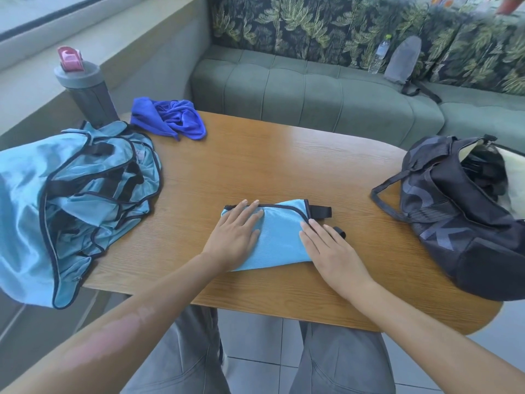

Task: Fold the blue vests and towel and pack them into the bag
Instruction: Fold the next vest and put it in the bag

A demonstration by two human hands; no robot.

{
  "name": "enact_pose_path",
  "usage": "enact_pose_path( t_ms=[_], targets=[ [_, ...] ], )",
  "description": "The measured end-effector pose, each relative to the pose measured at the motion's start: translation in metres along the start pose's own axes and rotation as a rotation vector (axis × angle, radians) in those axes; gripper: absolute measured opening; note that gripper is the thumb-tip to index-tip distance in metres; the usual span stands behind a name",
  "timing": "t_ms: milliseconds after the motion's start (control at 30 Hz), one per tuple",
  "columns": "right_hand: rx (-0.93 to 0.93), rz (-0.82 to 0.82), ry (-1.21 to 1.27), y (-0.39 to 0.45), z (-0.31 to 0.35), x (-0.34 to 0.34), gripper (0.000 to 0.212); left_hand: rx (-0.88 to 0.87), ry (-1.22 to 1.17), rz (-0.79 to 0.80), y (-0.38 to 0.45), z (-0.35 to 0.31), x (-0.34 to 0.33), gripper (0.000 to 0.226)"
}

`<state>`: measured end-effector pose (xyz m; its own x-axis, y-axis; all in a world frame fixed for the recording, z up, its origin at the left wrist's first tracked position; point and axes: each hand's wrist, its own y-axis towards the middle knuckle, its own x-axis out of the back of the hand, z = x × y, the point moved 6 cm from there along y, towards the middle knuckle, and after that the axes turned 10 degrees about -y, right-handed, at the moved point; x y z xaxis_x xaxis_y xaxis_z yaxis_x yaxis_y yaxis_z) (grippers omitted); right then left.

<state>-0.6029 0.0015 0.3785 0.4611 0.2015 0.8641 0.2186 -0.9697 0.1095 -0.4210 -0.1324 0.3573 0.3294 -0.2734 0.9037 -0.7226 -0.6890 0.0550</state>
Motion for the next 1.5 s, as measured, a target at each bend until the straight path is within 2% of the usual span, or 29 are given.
enact_pose_path(
  t_ms=[100,233,300,400,500,567,667,767,833,900,967,1133,1267,1433,1500],
  targets=[
    [-0.013,0.042,-0.027,0.006,-0.011,0.0,0.058,0.072,0.024,-0.028,-0.005,-0.003,-0.002,0.064],
    [-0.141,0.085,0.016,0.008,-0.033,0.003,0.074,0.292,-0.071,-0.136,-0.021,-0.022,-0.006,0.057],
    [-0.178,0.058,0.029,0.005,-0.037,0.01,0.074,0.421,-0.197,-0.096,-0.029,-0.036,-0.012,0.058],
    [-0.275,0.029,0.13,-0.009,-0.038,0.02,0.074,0.621,-0.424,0.042,-0.037,-0.057,-0.01,0.065],
    [-0.353,0.013,0.298,-0.023,-0.029,0.025,0.062,0.706,-0.456,0.08,-0.042,-0.053,0.007,0.06],
    [-0.332,-0.004,0.418,-0.028,-0.016,0.029,0.05,0.6,-0.353,0.012,-0.039,-0.039,0.023,0.055],
    [-0.263,-0.044,0.557,-0.032,0.008,0.036,0.034,0.195,-0.218,-0.09,-0.027,-0.019,0.045,0.048],
    [-0.245,-0.031,0.601,-0.027,0.034,0.04,0.04,-0.379,0.097,0.071,-0.019,-0.012,0.039,0.068],
    [-0.278,0.007,0.617,-0.019,0.047,0.038,0.051,-0.603,0.26,0.165,-0.02,-0.007,0.033,0.084],
    [-0.287,0.07,0.603,-0.012,0.057,0.031,0.059,-0.656,0.348,0.201,-0.02,-0.003,0.032,0.094],
    [-0.288,0.096,0.566,-0.013,0.063,0.024,0.06,-0.636,0.388,0.235,-0.022,-0.001,0.031,0.097],
    [-0.264,0.092,0.583,-0.022,0.058,0.019,0.055,-0.554,0.376,0.243,-0.036,-0.008,0.023,0.092],
    [-0.17,0.103,0.632,-0.046,0.049,0.017,0.054,-0.533,0.351,0.263,-0.069,-0.031,0.014,0.081],
    [-0.092,0.102,0.63,-0.088,0.045,0.029,0.06,-0.658,0.424,0.155,-0.114,-0.058,0.008,0.069],
    [-0.077,0.078,0.608,-0.099,0.048,0.034,0.074,-0.676,0.413,0.078,-0.115,-0.057,0.013,0.062]
  ],
)
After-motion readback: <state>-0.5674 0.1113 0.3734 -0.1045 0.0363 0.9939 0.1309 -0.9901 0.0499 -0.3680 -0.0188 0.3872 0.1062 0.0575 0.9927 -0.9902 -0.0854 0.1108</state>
